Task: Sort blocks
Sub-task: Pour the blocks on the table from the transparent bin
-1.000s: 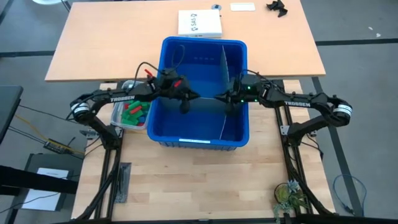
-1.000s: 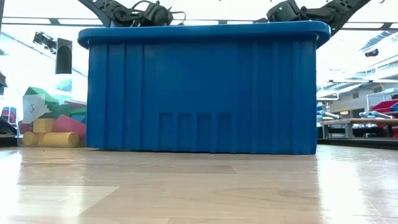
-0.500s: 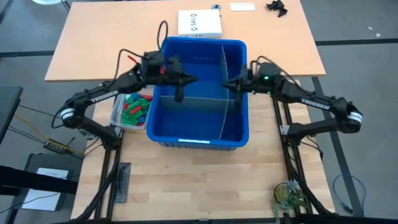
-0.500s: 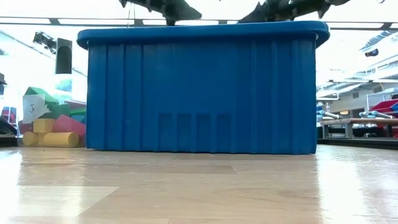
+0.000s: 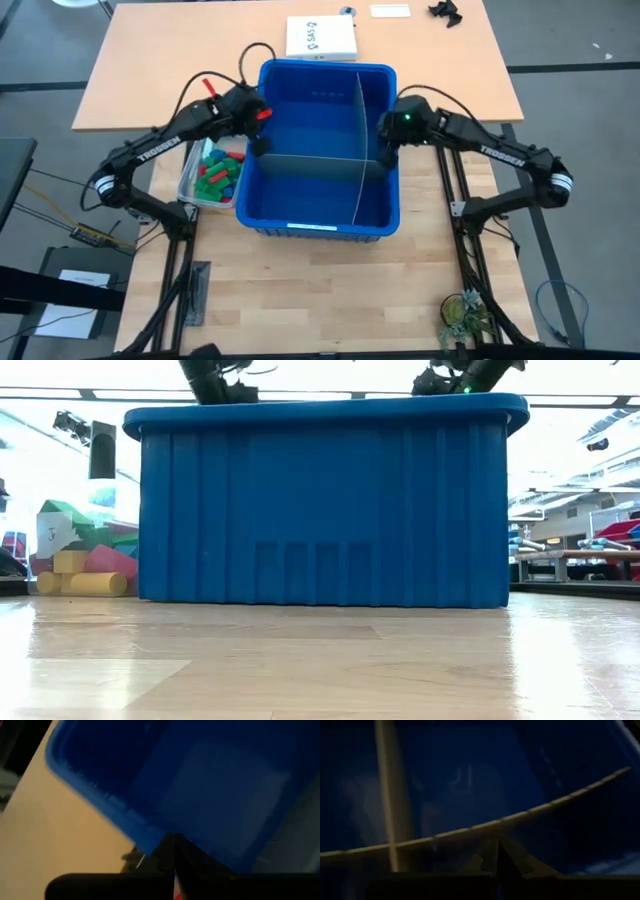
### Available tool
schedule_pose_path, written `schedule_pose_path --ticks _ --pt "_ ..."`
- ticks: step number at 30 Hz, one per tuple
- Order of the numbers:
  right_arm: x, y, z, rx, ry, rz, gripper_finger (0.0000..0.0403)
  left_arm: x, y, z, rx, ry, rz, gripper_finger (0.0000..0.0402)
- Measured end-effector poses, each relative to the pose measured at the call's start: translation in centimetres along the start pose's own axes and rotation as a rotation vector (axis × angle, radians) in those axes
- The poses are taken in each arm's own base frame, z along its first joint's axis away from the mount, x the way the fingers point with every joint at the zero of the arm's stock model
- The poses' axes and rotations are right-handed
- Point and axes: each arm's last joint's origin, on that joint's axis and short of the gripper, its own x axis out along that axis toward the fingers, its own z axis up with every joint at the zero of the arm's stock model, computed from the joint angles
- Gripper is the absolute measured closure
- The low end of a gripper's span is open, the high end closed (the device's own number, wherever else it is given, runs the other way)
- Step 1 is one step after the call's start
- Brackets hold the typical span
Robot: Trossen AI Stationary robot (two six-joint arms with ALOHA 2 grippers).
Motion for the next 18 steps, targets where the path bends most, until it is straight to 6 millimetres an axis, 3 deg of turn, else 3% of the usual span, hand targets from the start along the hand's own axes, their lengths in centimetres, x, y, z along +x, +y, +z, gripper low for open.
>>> schedule_pose_path --ticks 4,6,11,15,18 --pt "-0.4 -0.7 0.6 -0.004 0.112 -0.065 0.0399 0.4 1.4 -1.5 -0.069 0.040 0.012 0.0390" --pt "-1.4 -1.2 1.1 0.028 0.090 -0.095 0.0399 -0.1 2.0 -1.7 -0.110 0.004 -0.013 0.0390" --pt "-3.2 -2.7 0.6 0.238 0.052 -0.159 0.0396 -0.6 2.6 -1.5 -0.196 -0.100 -0.129 0.0389" --pt "-3.8 -4.0 -0.3 0.412 0.068 -0.215 0.0360 -0.4 3.2 -1.1 -0.287 -0.139 -0.098 0.0368" --pt "-3.7 -4.8 -1.0 0.510 0.100 -0.220 0.0313 -0.1 3.8 -1.2 -0.382 -0.139 -0.084 0.0323"
